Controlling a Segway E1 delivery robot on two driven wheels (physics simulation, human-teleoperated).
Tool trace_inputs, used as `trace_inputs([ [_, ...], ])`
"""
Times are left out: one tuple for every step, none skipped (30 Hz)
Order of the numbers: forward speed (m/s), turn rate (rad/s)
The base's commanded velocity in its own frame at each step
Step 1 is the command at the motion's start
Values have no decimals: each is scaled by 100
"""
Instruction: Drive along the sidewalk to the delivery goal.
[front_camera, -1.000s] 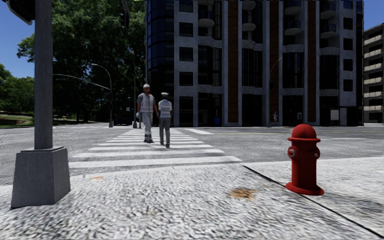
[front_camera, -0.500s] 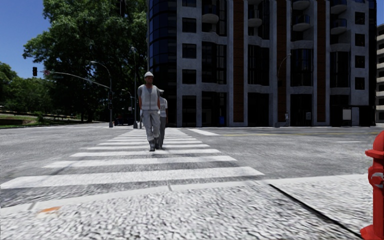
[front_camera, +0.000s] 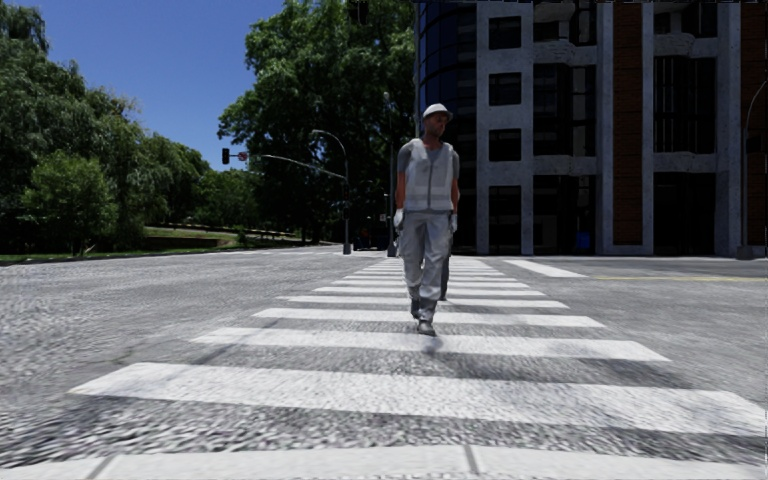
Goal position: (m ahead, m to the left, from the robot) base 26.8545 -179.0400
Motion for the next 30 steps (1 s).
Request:
trace_inputs([
  [146, 105],
  [146, 105],
  [146, 106],
  [146, 106],
  [147, 106],
  [147, 106],
  [147, 106],
  [147, 106],
  [154, 99],
  [154, 99],
  [161, 0],
  [162, 0],
  [162, 0],
  [163, 0],
  [163, 0],
  [163, 0],
  [163, 0],
  [163, 0],
  [163, 0],
  [163, 0],
  [163, 0],
  [162, 0],
  [161, 0],
  [161, 0],
  [156, -44],
  [149, -59],
  [149, -59],
  [138, -68],
  [131, -74],
  [131, -74],
])
